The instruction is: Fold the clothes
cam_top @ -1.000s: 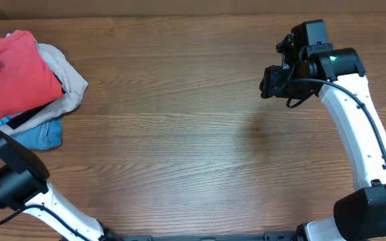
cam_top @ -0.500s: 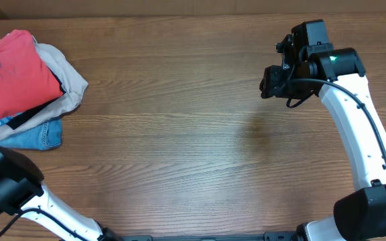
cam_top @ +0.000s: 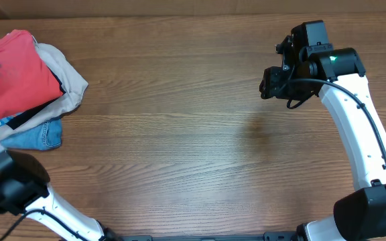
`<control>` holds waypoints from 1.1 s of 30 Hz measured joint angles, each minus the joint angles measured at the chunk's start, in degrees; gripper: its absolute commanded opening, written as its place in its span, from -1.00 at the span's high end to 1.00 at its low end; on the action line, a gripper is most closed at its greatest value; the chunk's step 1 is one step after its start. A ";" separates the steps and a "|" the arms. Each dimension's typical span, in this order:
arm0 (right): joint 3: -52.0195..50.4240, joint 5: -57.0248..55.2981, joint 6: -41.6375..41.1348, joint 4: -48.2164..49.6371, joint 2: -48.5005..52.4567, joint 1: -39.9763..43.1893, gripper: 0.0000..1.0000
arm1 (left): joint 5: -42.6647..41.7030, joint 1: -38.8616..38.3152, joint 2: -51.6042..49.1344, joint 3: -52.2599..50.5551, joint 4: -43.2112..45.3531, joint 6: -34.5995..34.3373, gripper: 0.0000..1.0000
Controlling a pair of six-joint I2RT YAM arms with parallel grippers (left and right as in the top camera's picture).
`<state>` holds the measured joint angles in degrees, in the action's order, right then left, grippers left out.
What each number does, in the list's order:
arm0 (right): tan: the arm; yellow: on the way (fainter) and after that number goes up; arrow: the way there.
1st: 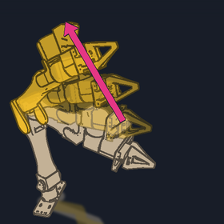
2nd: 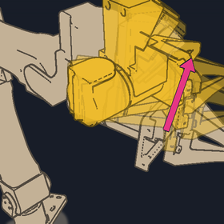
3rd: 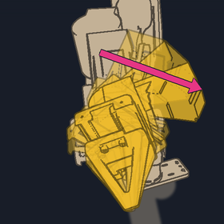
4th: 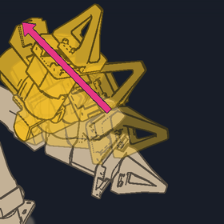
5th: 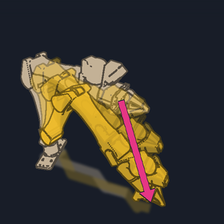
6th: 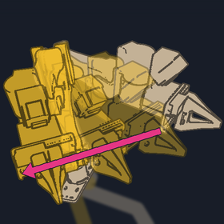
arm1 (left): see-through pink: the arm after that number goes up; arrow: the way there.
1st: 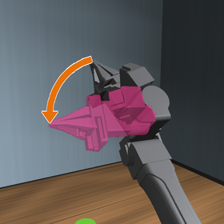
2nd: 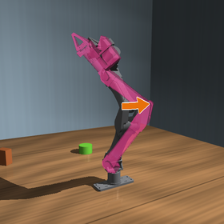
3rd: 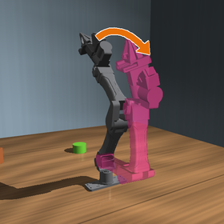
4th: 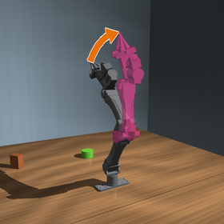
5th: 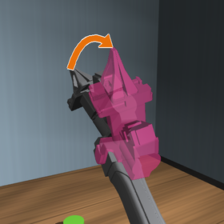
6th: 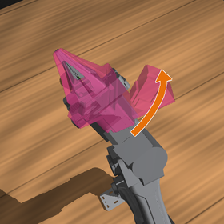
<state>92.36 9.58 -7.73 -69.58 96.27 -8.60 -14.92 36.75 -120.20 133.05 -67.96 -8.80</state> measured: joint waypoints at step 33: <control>0.00 -0.04 0.26 7.04 0.00 0.00 -1.00 | 0.72 -48.17 2.03 -4.35 -10.12 12.76 -1.00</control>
<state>92.36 9.54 -7.46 -62.54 96.27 -8.60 -14.20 -11.42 -118.17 128.70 -78.08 3.97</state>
